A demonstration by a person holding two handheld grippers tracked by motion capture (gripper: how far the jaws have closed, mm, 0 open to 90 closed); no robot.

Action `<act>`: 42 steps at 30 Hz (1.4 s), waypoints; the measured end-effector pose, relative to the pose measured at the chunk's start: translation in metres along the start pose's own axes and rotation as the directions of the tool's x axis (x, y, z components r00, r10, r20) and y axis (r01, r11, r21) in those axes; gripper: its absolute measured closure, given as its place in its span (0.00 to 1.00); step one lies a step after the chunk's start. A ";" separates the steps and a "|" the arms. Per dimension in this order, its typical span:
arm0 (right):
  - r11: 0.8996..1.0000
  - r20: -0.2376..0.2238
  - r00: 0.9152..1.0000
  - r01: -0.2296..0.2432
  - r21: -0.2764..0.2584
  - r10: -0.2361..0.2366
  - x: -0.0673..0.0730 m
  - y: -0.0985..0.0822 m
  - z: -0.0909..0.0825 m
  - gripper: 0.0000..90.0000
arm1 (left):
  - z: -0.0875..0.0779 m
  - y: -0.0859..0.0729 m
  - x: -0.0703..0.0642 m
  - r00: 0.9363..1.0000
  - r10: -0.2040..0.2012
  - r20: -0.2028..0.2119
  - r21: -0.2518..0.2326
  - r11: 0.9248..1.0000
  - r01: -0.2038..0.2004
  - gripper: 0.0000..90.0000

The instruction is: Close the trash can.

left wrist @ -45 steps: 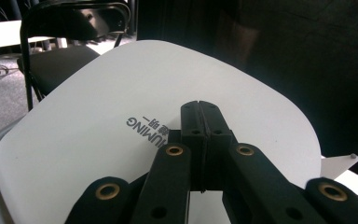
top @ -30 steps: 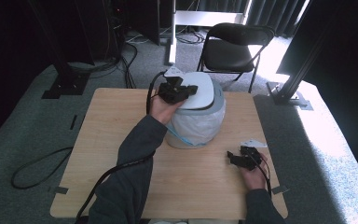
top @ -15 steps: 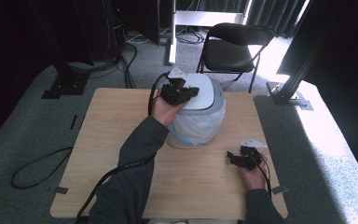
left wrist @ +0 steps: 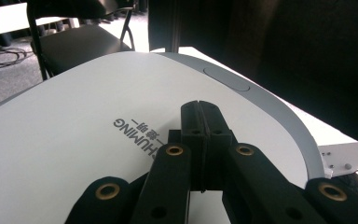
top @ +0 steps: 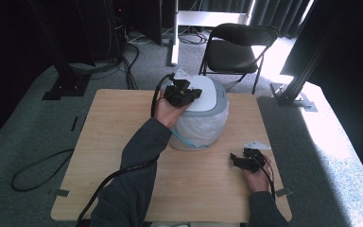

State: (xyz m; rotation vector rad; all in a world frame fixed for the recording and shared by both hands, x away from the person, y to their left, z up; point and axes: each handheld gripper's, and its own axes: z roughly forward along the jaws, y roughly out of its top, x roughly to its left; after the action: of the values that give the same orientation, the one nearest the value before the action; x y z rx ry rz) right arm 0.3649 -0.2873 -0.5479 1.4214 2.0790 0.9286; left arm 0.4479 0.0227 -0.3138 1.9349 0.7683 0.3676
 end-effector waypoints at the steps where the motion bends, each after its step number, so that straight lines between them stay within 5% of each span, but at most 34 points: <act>1: 1.000 0.000 1.000 0.000 0.000 0.000 0.000 0.000 0.000 0.32 | 0.000 0.000 0.000 1.000 -0.002 -0.003 -0.001 1.000 0.002 1.00; 7: 1.000 0.000 1.000 0.000 0.000 0.000 0.000 0.000 0.000 0.32 | 0.001 -0.001 -0.006 0.999 0.008 -0.052 -0.008 1.000 -0.008 1.00; 26: 1.000 0.001 1.000 0.000 0.000 0.000 0.000 0.000 0.000 0.32 | 0.005 0.003 -0.011 0.995 -0.006 -0.103 0.040 0.999 0.011 1.00; 42: 1.000 -0.001 1.000 0.001 0.000 -0.001 0.000 0.000 0.000 0.32 | -0.002 -0.003 -0.005 0.997 -0.029 -0.065 -0.010 1.000 0.028 1.00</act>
State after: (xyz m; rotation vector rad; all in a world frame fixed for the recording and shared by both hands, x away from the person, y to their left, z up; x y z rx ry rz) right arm 0.3650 -0.2871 -0.5479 1.4207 2.0800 0.9290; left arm 0.4424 0.0219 -0.3147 1.9096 0.8350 0.4180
